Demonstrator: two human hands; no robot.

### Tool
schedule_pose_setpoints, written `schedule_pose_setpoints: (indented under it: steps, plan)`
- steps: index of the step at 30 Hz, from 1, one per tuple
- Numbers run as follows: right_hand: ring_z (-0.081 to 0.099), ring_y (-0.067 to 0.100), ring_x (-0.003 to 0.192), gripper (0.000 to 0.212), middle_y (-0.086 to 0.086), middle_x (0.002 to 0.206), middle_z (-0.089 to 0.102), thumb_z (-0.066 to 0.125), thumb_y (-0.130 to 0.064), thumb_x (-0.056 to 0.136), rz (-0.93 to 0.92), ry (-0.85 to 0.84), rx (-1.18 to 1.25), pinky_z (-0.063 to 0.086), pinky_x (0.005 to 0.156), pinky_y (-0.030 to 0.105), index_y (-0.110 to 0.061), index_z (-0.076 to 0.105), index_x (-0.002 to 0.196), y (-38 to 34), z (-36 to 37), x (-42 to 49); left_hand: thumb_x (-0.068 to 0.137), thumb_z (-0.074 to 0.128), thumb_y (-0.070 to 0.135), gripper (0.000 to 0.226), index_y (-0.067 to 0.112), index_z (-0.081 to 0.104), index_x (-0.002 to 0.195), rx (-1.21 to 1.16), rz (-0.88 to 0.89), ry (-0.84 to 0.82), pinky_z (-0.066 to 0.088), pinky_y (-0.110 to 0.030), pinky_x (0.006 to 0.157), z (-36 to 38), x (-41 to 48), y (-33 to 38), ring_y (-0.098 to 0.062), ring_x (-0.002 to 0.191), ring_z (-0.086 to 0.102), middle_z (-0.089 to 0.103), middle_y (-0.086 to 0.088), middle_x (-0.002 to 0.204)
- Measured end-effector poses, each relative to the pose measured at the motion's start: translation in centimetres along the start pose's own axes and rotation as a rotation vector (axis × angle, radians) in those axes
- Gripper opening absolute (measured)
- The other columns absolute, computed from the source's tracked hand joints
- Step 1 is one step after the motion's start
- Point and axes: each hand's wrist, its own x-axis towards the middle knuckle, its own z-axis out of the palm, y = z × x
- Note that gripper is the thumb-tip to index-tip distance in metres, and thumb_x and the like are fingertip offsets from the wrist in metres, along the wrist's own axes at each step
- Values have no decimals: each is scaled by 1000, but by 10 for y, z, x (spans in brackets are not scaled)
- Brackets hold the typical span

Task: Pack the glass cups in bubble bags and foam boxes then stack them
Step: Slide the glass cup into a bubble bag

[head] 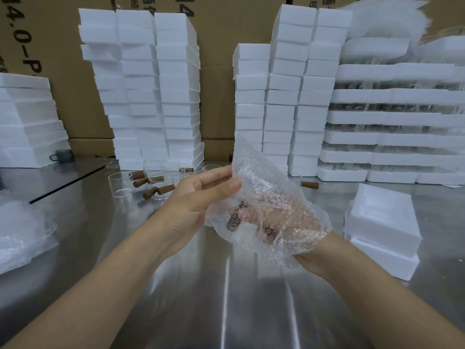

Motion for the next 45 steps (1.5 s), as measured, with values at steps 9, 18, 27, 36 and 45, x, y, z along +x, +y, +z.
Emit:
schedule_pose_setpoints:
  steps: [9,18,27,36,45]
  plan:
    - [57,12,41,68,3,47,57,51,13,100,79,80,47,48,42,21,-13,61,37,6,4,3,93,76,39,59,8,67,142,-15,4,18,40,-51,124,4,1,-8,-30,134,66,73,-12,138]
    - [75,28,100,24,12,108,78,62,5,98,-67,14,-170,62,87,43,-8,73,115,-2,11,11,85,86,35,57,7,73,133,-102,20,108,55,-46,112,2,4,-10,-33,123,72,77,-14,129]
    - [52,15,130,95,-21,140,50,75,-85,64,-85,165,103,56,99,55,-57,33,145,-5,11,20,90,79,30,61,1,64,141,-427,9,330,57,-47,109,0,6,-8,-28,121,74,77,-14,129]
    - [59,12,58,93,7,105,77,95,-24,72,56,37,222,54,56,25,-56,34,134,6,14,26,97,78,39,43,12,76,131,-285,0,159,64,-33,89,4,4,-15,-28,122,74,76,-12,131]
    - [79,23,92,7,10,88,73,71,3,90,-33,-104,615,62,73,23,0,66,94,-10,1,26,86,86,42,44,15,82,120,-324,-42,103,61,-44,98,19,3,-20,-29,112,76,76,-14,131]
